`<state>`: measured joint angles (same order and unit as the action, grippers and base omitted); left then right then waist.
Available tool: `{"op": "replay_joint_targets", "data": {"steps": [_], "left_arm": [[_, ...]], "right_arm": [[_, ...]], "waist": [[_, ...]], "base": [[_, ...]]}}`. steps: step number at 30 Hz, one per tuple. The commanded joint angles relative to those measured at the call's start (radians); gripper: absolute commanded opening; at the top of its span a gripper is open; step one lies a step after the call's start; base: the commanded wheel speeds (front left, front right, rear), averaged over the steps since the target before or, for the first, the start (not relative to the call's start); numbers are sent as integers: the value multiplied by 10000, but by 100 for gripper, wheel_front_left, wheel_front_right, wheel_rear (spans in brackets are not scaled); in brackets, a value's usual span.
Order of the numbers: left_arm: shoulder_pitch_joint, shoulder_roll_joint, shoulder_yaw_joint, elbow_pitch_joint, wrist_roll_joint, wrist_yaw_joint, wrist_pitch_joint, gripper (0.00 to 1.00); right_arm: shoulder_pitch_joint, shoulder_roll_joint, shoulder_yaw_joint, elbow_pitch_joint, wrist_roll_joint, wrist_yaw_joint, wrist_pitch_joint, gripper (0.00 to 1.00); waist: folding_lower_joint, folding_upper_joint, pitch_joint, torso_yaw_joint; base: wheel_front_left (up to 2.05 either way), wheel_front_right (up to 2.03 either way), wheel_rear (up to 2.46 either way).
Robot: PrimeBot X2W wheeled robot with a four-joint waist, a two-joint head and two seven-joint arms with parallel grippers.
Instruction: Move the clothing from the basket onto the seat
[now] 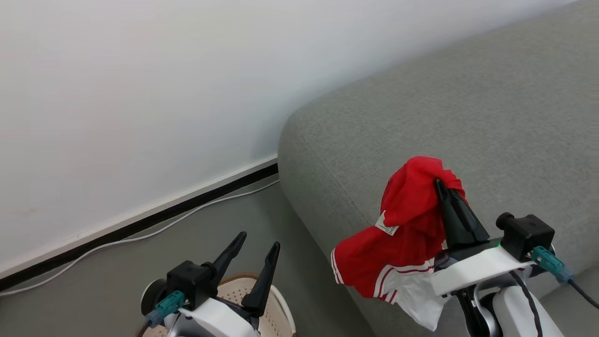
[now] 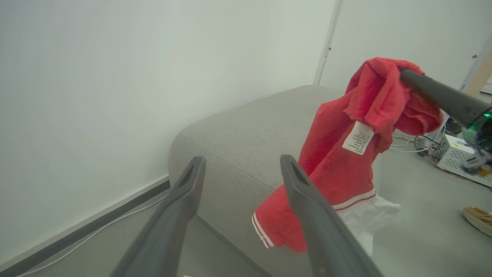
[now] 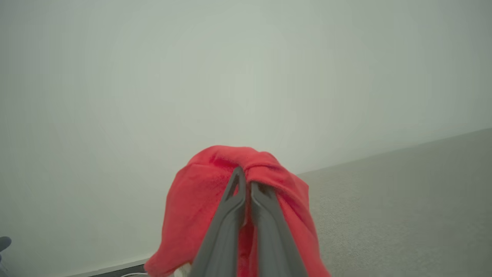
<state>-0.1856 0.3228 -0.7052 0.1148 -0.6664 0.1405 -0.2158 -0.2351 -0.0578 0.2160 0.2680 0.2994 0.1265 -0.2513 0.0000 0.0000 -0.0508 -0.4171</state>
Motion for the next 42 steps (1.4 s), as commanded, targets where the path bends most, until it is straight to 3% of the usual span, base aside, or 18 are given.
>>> {"op": "replay_joint_targets", "data": {"steps": [1, 13, 21, 31, 42], "left_arm": [[-190, 107, 263, -331, 162, -66, 14, 100], [-404, -39, -288, -663, 363, -193, 385, 100], [-301, -124, -437, -717, 434, -103, 307, 100], [-856, 25, -630, -855, 680, -253, 620, 100], [-1805, 245, -654, -962, 990, -481, 895, 100]], "right_arm": [[-158, 76, 32, -352, -132, 42, -105, 0], [54, 76, -1104, -775, -350, 42, -105, 0], [-397, 76, -1528, -403, -250, 42, -105, 0], [-2890, 27, -2838, 910, 185, 42, -105, 0], [-5992, -518, -4080, 1587, 232, 42, -105, 0]], "waist": [[0, 0, 40, -609], [0, 0, 314, -856], [0, 0, 410, -715], [0, 0, 1776, 176], [0, 0, 3581, 996]], "base": [[0, 0, 0], [0, 0, 0], [0, 0, 0], [0, 0, 0], [0, 0, 0]]}}
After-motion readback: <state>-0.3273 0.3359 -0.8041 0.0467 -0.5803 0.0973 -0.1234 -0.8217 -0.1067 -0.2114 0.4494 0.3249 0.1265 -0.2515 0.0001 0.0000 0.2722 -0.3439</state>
